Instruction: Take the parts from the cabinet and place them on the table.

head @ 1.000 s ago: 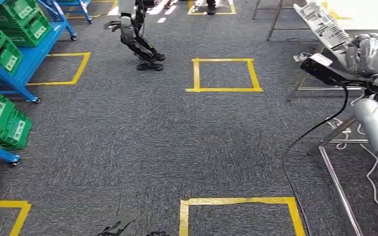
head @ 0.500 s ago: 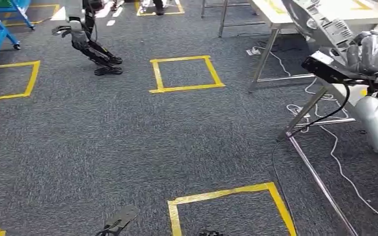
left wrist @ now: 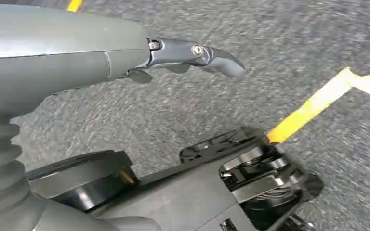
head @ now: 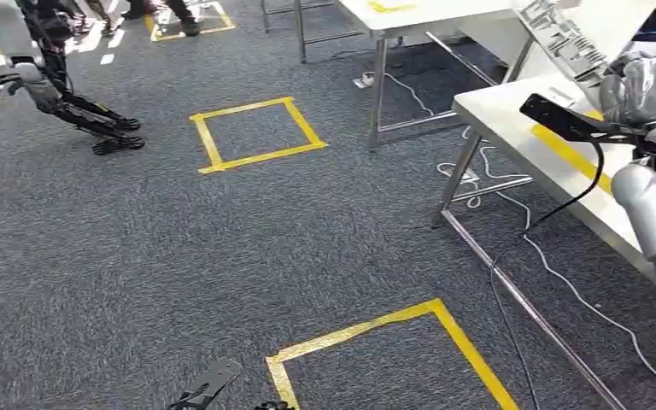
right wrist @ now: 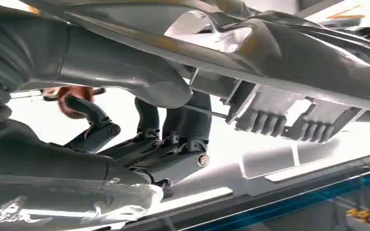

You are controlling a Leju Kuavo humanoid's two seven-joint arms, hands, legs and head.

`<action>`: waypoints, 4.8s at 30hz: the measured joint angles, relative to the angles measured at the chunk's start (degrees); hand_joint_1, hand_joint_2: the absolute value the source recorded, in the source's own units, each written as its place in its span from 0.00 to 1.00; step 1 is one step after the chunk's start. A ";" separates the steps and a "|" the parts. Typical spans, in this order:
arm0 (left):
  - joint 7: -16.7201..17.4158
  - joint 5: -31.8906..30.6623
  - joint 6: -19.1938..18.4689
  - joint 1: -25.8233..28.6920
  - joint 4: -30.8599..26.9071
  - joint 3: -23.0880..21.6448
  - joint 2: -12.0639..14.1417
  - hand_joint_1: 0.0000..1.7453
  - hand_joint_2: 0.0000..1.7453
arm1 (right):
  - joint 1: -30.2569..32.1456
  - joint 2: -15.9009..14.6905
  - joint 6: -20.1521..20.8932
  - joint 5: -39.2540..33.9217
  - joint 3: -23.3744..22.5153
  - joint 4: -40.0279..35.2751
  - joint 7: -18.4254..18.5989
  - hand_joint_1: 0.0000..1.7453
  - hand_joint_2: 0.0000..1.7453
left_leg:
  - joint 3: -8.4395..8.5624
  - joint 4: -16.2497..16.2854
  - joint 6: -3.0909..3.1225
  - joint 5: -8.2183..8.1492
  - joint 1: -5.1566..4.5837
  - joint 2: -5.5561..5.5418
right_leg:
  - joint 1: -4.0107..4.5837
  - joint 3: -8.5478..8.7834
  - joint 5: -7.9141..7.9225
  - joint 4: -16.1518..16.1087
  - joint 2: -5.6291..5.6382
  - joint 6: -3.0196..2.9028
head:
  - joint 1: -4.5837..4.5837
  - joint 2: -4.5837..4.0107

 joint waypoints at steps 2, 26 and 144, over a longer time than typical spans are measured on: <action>0.00 0.00 0.00 -0.03 0.00 0.00 0.04 0.00 1.00 | -0.12 0.02 0.00 0.00 0.00 -0.02 0.02 1.00 1.00 | 4.77 -9.81 0.38 5.11 0.04 -2.16 | -0.31 0.02 0.11 0.00 1.52 0.22 | 0.00 0.00; 0.00 0.52 -0.37 -0.03 0.00 0.09 0.22 0.00 1.00 | -0.39 0.13 0.11 0.15 0.00 -0.04 0.24 1.00 1.00 | 8.48 -14.20 -0.51 3.30 -0.25 4.85 | -0.23 0.39 0.00 -0.42 -5.85 0.81 | -0.17 0.00; 0.74 0.07 -0.11 0.01 -0.02 0.33 0.68 0.00 1.00 | 0.94 0.98 -1.18 2.99 0.48 1.75 0.55 1.00 1.00 | 5.58 -14.76 0.60 6.40 0.12 -0.17 | -0.66 0.99 -1.87 0.29 -2.79 1.66 | -1.38 0.00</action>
